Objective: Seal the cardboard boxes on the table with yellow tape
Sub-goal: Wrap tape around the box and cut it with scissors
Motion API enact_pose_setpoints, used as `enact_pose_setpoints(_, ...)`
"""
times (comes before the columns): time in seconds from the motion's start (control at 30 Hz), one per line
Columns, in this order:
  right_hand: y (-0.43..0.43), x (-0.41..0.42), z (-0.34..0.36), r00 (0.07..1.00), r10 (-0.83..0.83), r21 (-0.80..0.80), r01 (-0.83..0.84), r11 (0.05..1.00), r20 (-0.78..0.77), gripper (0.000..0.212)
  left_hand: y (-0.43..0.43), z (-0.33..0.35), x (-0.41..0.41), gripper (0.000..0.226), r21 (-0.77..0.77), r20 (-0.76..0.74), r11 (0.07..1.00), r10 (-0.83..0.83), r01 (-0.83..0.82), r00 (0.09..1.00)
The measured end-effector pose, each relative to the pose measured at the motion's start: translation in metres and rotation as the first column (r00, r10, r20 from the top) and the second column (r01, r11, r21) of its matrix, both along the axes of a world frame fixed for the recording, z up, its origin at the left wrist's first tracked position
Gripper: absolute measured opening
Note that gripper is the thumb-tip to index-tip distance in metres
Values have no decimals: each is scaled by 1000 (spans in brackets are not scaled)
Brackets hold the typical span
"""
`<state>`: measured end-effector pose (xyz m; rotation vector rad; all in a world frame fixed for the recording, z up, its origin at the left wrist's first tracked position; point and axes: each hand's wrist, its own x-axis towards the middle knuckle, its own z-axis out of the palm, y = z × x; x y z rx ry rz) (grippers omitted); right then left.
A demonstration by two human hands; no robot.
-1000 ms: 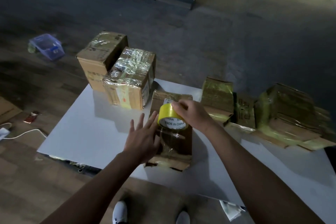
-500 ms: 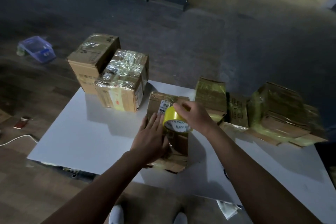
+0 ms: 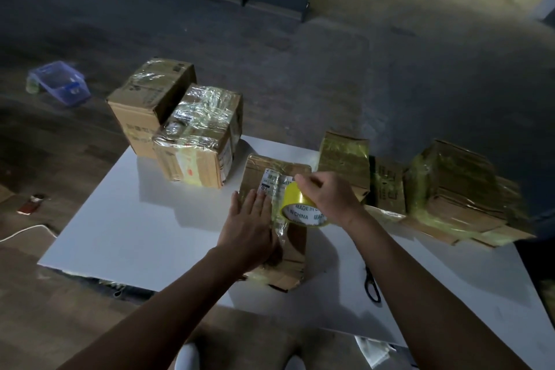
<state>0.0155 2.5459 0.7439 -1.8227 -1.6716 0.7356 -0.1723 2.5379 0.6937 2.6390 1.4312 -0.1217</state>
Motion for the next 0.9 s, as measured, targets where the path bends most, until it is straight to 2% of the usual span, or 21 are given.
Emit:
enact_pose_setpoints(0.1,1,-5,0,999,-28,41,27,999,23,47,1,-1,13,71,-39,53,999,-24,26,998)
enact_pose_setpoints(0.23,-9,5,-11,943,-85,19,96,995,-322,46,1,-9,13,91,-44,75,998,-44,47,996)
enact_pose_setpoints(0.33,-14,4,-18,896,-84,38,111,993,-437,43,2,-9,12,95,-50,57,997,-54,57,997)
enact_pose_setpoints(0.47,-9,12,-11,943,-76,55,99,994,-324,40,2,-11,14,91,-16,19,998,-67,67,998)
enact_pose_setpoints(0.53,-11,29,-14,967,-73,83,96,992,-246,51,2,-13,12,91,8,12,998,-56,56,998)
enact_pose_setpoints(0.63,-25,63,-30,993,-82,20,84,996,-90,50,2,-13,12,89,2,8,999,-53,53,999)
enact_pose_setpoints(0.73,-35,74,-50,994,-85,1,86,996,61,48,2,-12,15,73,-21,-10,995,-98,98,995)
enact_pose_setpoints(0.83,-32,63,-69,986,-123,1,124,992,114,51,1,-7,16,74,-47,-70,993,-109,106,992)
enact_pose_setpoints(0.9,-30,57,-79,984,-135,-39,141,989,120,44,-1,3,22,77,-80,-86,995,-73,66,994)
